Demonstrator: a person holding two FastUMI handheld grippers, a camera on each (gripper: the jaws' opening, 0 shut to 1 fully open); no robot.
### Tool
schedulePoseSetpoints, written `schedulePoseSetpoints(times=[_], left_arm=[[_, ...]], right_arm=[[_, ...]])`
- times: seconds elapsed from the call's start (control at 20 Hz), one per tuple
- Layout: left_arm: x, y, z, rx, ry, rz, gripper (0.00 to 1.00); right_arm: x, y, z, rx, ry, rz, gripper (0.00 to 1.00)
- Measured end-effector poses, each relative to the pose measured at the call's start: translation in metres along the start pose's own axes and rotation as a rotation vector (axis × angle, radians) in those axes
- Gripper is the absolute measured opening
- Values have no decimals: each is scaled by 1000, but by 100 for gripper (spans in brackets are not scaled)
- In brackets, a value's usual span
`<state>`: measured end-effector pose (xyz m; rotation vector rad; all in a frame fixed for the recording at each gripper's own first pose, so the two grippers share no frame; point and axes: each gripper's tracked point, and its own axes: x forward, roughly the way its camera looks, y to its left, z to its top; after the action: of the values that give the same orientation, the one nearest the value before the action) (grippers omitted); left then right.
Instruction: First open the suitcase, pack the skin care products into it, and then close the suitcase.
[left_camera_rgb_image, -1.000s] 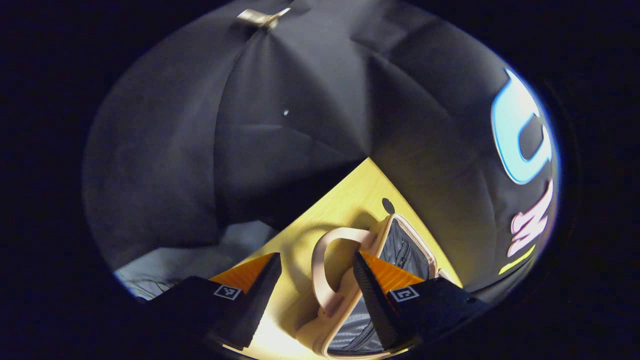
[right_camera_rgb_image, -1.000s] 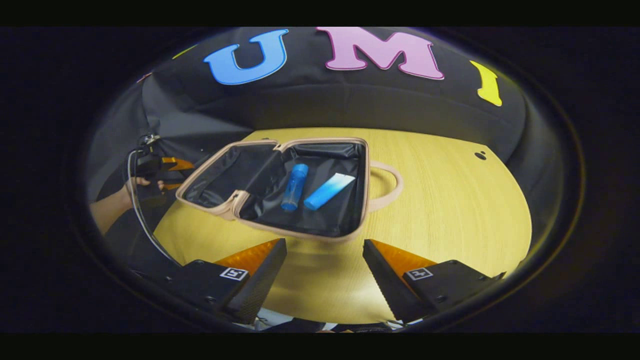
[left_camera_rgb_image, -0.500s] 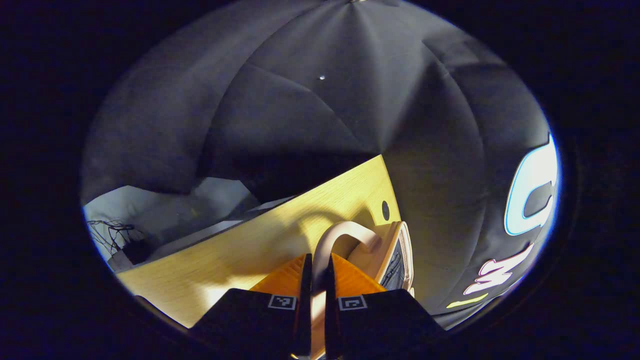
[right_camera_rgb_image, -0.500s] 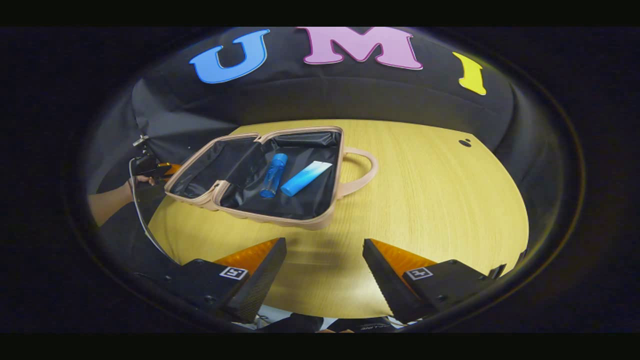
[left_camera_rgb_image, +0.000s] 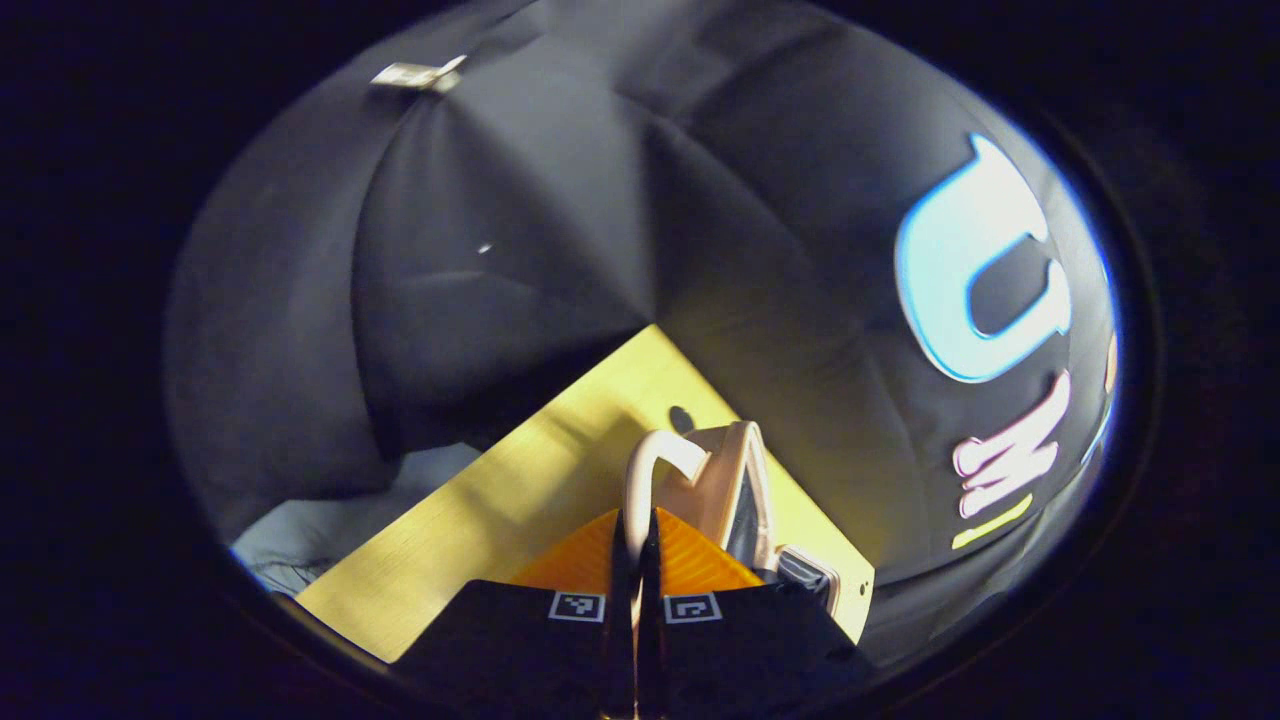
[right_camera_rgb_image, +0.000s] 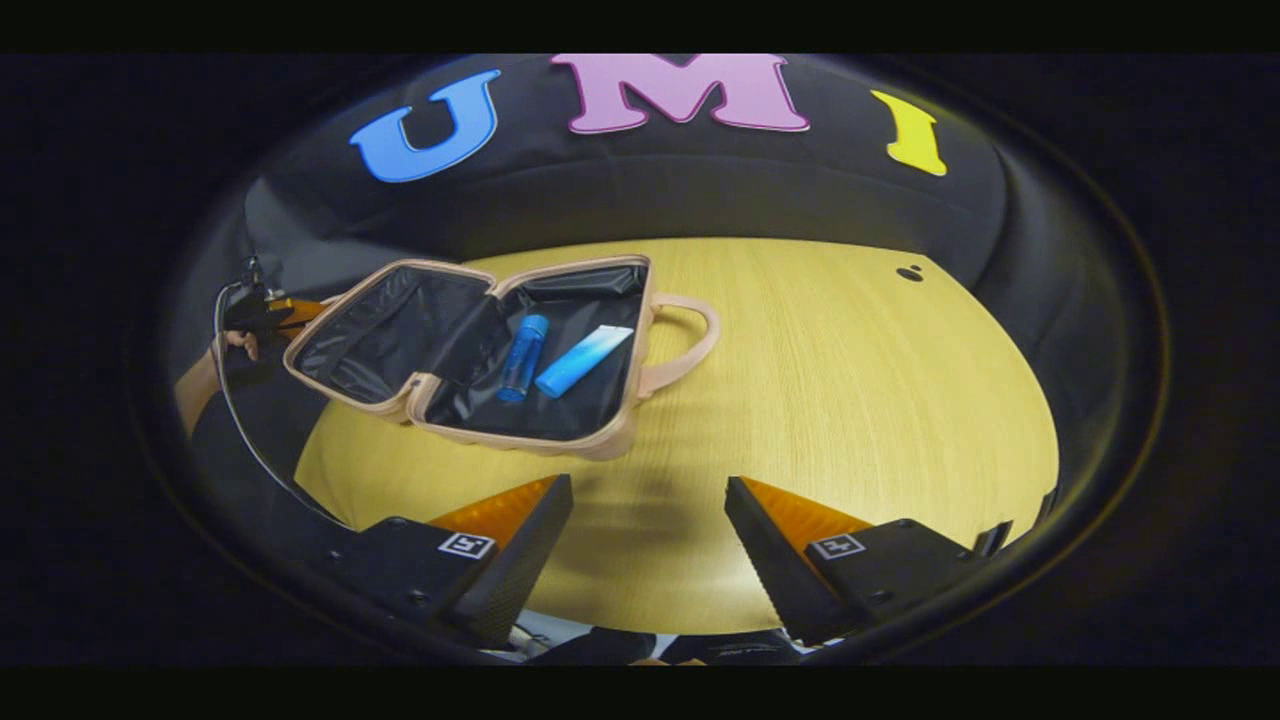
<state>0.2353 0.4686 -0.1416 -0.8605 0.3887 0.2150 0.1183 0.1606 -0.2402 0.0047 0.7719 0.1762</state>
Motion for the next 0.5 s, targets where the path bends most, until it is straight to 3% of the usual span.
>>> schedulePoseSetpoints(times=[0.1,0.15,0.25,0.4,0.5], left_arm=[[-21,-55,2,95,2,-32,6],[-28,-82,2,130,2,-52,6],[-48,-138,-8,202,3,-110,7],[-61,-209,-46,340,23,-160,7],[-60,-249,-72,374,33,-202,7]], right_arm=[[-5,-1,9,6,-20,17,98],[-6,-5,14,4,-35,18,89],[-8,-24,23,15,-44,-6,98],[-8,-54,40,101,-50,-19,98],[-10,-82,53,129,-73,-45,98]])
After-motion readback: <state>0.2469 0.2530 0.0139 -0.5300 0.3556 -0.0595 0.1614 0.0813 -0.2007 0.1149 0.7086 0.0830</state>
